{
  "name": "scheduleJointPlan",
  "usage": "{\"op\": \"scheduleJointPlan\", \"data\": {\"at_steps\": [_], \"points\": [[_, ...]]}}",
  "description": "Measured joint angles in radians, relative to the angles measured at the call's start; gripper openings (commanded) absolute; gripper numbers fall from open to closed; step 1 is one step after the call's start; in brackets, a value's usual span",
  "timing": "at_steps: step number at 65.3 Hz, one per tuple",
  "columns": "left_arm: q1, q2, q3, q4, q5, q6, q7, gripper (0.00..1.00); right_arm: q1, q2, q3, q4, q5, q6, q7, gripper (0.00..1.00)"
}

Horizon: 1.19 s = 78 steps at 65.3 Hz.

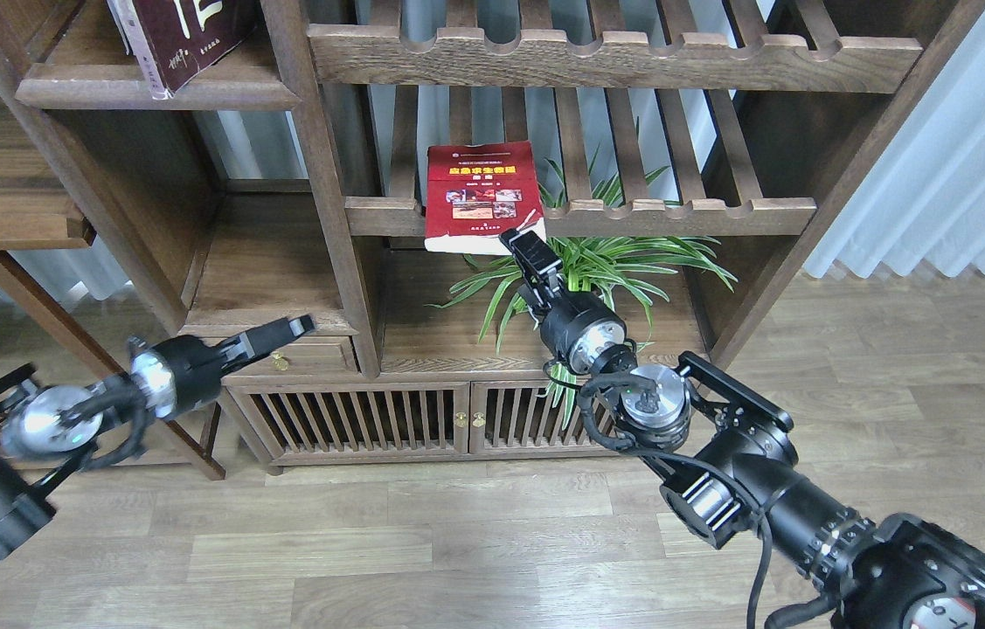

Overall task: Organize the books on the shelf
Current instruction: 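Tip the red book off the shelf with the right gripper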

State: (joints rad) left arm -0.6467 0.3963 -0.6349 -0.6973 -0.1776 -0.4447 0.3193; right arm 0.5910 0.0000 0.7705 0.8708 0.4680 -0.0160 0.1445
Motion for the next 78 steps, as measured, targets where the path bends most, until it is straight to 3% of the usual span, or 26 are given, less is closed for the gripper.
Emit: {"op": "scheduleJointPlan", "data": {"at_steps": [16,62,78], "points": [[0.089,0.094,-0.11,0.028,0.0,-0.043,-0.005,0.99,0.064,0.0,-0.085,-0.056,0.047,-0.008,-0.001,0.95],[0.082,0.116,-0.218,-0.022,0.003,-0.044,-0.002,0.99,0.145,0.0,-0.114,-0.185,0.08,-0.042,-0.005,0.9],[0.073,0.121,-0.226,-0.027,0.006,-0.044,-0.001,0.99,0.147,0.0,-0.114,-0.189,0.082,-0.045,-0.005,0.76]]}}
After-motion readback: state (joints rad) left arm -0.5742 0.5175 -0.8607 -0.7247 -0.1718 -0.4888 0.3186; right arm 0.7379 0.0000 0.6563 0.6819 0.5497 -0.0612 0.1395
